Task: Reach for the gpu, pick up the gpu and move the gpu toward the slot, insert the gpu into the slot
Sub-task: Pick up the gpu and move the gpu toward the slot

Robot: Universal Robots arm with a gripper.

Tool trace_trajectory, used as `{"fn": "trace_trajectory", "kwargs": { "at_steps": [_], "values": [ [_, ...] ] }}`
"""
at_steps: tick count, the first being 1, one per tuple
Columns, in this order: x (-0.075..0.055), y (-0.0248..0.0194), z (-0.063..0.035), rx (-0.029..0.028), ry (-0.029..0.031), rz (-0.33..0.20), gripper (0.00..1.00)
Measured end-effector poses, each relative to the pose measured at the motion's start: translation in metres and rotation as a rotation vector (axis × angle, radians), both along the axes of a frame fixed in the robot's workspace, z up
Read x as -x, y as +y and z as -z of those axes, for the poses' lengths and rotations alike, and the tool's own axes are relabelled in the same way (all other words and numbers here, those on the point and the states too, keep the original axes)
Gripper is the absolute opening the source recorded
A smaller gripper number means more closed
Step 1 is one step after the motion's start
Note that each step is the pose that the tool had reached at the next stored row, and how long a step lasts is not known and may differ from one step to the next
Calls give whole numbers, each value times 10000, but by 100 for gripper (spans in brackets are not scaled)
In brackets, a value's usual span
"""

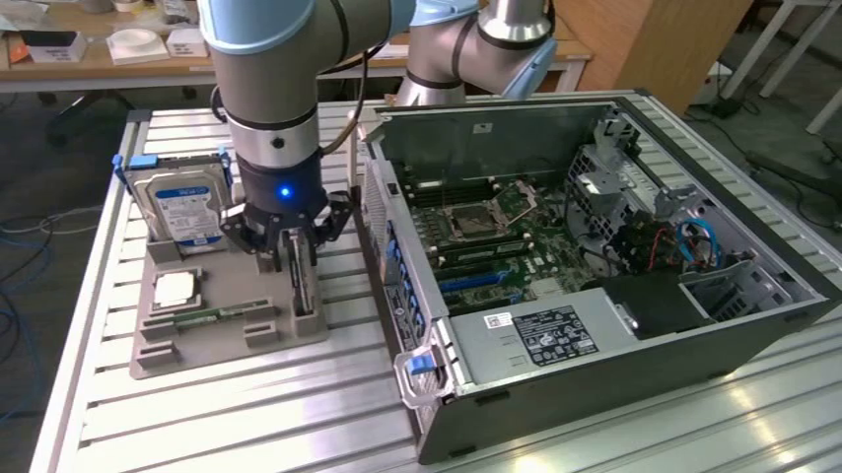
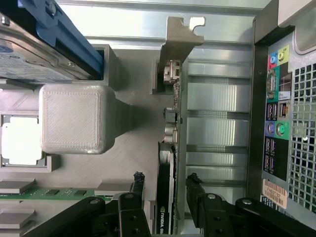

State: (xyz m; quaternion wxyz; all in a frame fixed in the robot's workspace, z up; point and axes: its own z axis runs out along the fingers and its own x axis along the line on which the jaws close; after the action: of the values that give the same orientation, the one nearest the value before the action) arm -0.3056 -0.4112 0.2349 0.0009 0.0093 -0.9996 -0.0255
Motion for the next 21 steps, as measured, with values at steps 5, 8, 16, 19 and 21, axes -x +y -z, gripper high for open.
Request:
{"fn": "trace_trajectory", "kwargs": {
  "at_steps": [5, 8, 16, 19, 21],
  "values": [
    [0, 47, 6, 0, 0, 0, 47],
    [0, 58, 9, -1, -1, 0, 47],
    [0, 59, 8, 0, 0, 0, 47],
    [0, 59, 8, 0, 0, 0, 45],
    [0, 59, 8, 0, 0, 0, 39]
  ]
}}
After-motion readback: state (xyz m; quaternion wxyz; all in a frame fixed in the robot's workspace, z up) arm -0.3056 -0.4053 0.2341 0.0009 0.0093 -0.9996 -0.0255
